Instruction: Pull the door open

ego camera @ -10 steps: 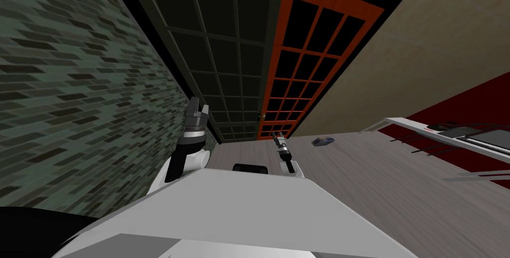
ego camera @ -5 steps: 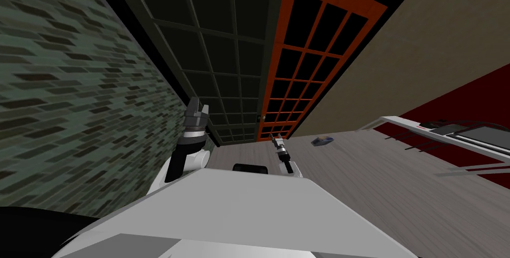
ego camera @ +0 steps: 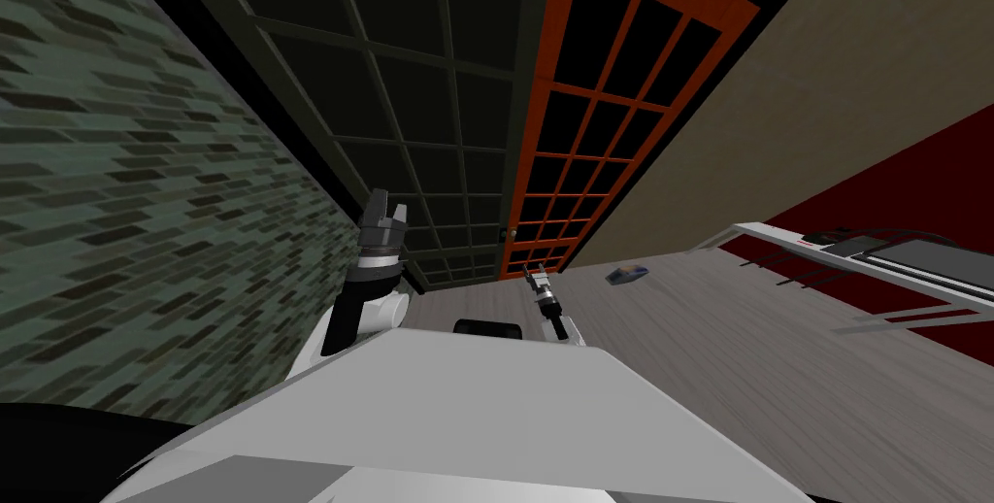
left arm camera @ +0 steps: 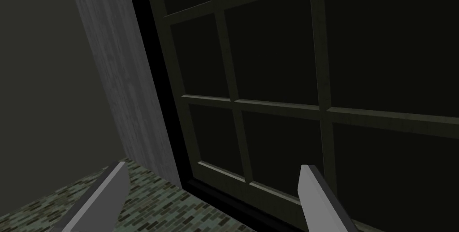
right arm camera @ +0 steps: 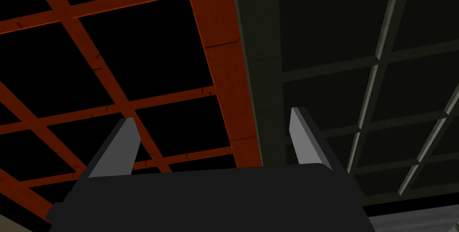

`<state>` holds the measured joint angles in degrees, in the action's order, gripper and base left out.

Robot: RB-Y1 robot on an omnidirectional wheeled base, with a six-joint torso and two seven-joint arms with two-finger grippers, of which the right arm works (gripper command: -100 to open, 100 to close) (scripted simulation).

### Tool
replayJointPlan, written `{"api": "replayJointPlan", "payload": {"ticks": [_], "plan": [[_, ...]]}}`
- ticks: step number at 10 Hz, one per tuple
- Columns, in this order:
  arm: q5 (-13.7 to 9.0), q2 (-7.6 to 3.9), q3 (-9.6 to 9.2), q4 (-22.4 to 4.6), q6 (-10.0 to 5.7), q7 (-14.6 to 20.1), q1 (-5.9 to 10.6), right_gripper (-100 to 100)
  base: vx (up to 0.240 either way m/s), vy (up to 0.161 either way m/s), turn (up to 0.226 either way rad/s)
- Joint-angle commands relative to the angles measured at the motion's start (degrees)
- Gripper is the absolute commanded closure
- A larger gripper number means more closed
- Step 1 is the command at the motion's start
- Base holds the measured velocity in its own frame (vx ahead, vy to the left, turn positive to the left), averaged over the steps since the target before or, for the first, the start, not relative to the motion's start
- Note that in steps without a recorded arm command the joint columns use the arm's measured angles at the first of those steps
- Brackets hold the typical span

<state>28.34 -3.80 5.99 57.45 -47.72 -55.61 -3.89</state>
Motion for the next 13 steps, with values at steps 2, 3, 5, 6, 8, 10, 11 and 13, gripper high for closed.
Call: {"api": "replayJointPlan", "payload": {"ticks": [2, 3, 5, 6, 8, 10, 11, 13], "plan": [[1.16, 0.29, 0.03, -3.14, -0.58, -2.67, 1.02, -100, 0.144, 0.051, -0.078], [1.43, 0.39, 0.05, -4.00, -0.78, -3.35, 1.29, -100, 0.122, 0.039, -0.047], [1.91, 0.60, 0.09, -5.51, -1.15, -4.55, 1.76, -100, 0.092, 0.021, -0.045], [2.39, 0.80, 0.14, -7.02, -1.51, -5.75, 2.22, -100, 0.140, 0.039, -0.068], [3.16, 1.18, 0.21, -9.45, -2.09, -7.68, 2.99, -100, 0.172, 0.034, -0.089], [3.77, 1.52, 0.26, -11.36, -2.55, -9.20, 3.62, -100, 0.196, 0.018, -0.074], [3.94, 1.63, 0.27, -11.87, -2.67, -9.62, 3.80, -100, 0.187, 0.023, -0.054], [3.96, 1.66, 0.33, -12.29, -2.76, -9.77, 4.06, -100, 0.131, 0.018, -0.027]]}}
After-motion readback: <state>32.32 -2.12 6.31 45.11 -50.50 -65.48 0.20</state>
